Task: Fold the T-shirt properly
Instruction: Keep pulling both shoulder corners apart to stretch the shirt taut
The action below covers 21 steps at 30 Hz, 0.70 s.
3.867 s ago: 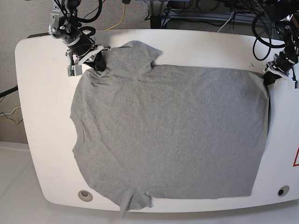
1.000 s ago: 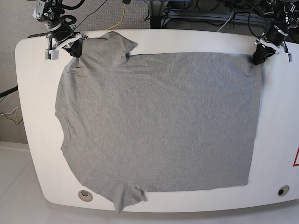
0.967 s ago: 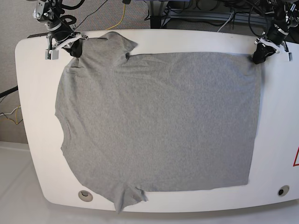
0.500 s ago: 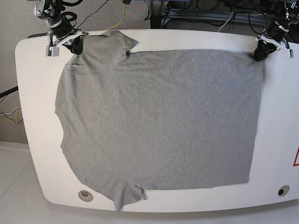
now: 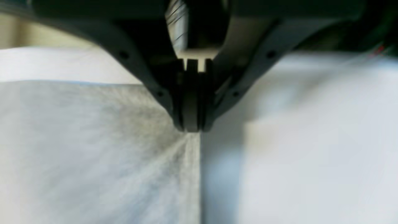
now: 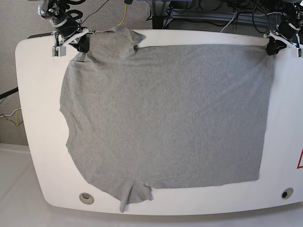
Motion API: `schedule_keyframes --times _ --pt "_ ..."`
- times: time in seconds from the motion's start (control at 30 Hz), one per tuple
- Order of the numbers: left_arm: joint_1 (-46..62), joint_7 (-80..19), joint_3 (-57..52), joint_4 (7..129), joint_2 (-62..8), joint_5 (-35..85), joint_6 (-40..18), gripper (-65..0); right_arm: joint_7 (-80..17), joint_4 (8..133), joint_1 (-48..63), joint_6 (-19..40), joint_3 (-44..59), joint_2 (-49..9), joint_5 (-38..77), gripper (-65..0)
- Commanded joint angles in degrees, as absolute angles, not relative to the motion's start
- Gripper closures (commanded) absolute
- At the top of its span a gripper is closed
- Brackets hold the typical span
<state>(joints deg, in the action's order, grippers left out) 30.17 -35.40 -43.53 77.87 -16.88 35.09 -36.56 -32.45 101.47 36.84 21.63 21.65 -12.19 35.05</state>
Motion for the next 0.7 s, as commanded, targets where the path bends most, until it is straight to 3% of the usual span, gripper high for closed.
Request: schedule_keyframes --times 0.0,0.67 --pt "31.87 -43.65 -44.35 80.48 -16.75 27.38 -33.27 -2.6 -32.13 105.36 37.93 21.76 22.11 -12.88 35.03 0.0" --pt "23.87 -56.31 -46.73 90.68 -16.66 27.56 -33.27 -2.6 -32.4 110.73 34.15 21.67 21.93 -12.88 35.47 0.0"
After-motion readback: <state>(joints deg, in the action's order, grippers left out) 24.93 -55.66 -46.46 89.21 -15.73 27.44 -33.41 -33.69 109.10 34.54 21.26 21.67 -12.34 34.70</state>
